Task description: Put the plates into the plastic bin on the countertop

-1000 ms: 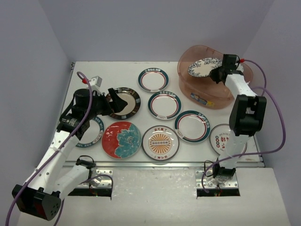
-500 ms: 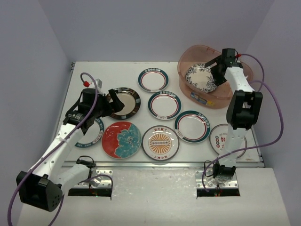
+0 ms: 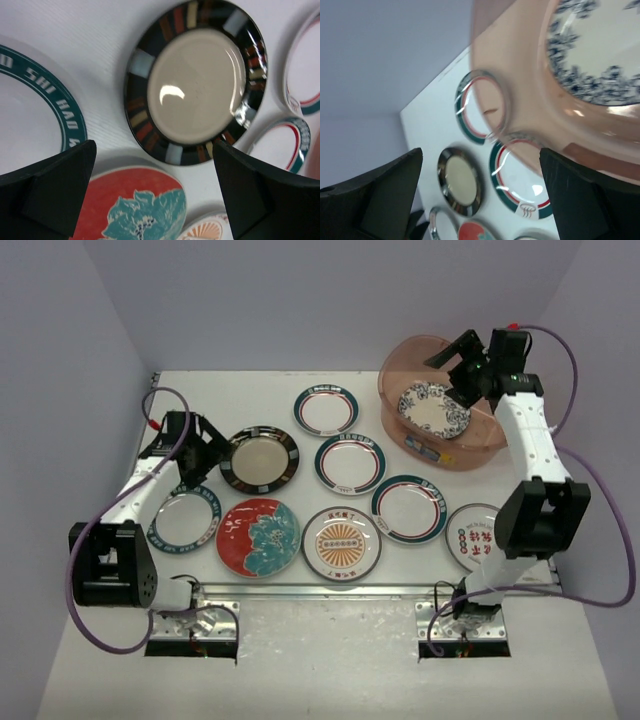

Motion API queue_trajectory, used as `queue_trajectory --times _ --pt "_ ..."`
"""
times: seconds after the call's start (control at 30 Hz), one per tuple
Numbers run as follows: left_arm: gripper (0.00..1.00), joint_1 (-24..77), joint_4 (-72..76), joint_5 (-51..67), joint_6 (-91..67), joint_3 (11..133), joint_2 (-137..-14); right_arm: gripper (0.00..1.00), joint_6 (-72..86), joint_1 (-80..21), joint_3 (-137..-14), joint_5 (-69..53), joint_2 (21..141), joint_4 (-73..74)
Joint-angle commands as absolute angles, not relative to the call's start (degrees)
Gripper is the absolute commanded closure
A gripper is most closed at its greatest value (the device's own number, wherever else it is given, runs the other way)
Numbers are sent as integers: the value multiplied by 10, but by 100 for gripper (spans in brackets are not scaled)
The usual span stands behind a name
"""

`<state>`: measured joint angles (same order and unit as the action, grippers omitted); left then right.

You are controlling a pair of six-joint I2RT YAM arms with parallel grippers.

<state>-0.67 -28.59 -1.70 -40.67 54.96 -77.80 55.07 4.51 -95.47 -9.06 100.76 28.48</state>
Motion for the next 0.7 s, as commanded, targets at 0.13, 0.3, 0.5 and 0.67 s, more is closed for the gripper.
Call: queue_trajectory --times 0.13,0.3,0.5,0.67 --pt "0 -33 -187 -31 -390 601 -906 1 447 -17 -757 -521 857 101" --pt "0 -58 -201 64 -287 710 -1049 1 439 -19 -613 -570 753 9" --pt "0 -89 -162 152 -271 668 -1085 1 377 -15 -613 -589 733 70" --pt "14 -100 -135 198 -265 640 -1093 1 366 -9 -603 -597 724 71"
